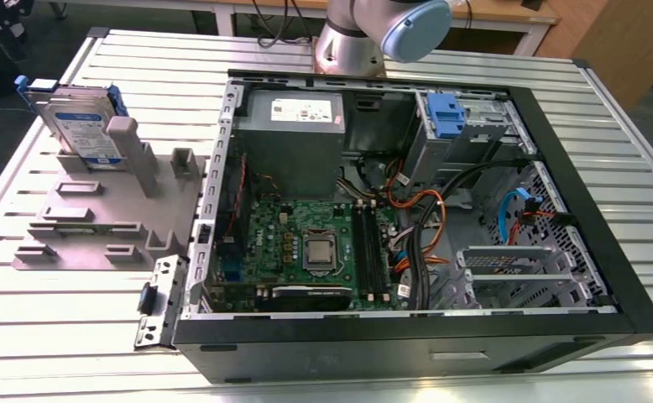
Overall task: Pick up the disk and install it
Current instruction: 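Pick up the disk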
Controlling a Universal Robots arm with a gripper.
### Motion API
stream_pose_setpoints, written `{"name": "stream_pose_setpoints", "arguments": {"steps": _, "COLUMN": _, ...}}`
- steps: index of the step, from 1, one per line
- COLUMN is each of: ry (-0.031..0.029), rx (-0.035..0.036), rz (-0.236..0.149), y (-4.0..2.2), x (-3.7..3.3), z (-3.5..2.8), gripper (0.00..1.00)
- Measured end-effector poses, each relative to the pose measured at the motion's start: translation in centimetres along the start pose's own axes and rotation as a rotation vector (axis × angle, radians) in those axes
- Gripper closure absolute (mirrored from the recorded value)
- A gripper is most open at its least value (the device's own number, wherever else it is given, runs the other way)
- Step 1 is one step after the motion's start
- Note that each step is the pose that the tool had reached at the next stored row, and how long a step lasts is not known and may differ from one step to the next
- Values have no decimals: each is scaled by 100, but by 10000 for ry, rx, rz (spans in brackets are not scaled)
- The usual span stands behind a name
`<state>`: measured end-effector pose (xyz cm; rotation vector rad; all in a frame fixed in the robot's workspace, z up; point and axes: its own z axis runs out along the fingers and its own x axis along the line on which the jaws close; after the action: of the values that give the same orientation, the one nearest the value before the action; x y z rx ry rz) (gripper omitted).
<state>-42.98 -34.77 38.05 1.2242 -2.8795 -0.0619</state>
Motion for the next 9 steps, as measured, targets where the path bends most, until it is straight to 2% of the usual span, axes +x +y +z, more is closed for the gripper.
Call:
{"name": "stream_pose_setpoints", "arguments": {"steps": 1, "ry": 3, "rx": 0, "rz": -71, "y": 0, "x": 0, "z": 0, "gripper": 89}}
{"name": "stream_pose_setpoints", "arguments": {"steps": 2, "ry": 5, "rx": -1, "rz": -133, "y": 0, "x": 0, "z": 0, "gripper": 83}}
{"name": "stream_pose_setpoints", "arguments": {"steps": 7, "ry": 15, "rx": -2, "rz": -320, "y": 1, "x": 1, "z": 0, "gripper": 83}}
{"name": "stream_pose_setpoints", "arguments": {"steps": 9, "ry": 23, "rx": -2, "rz": -582, "y": 0, "x": 0, "z": 6, "gripper": 83}}
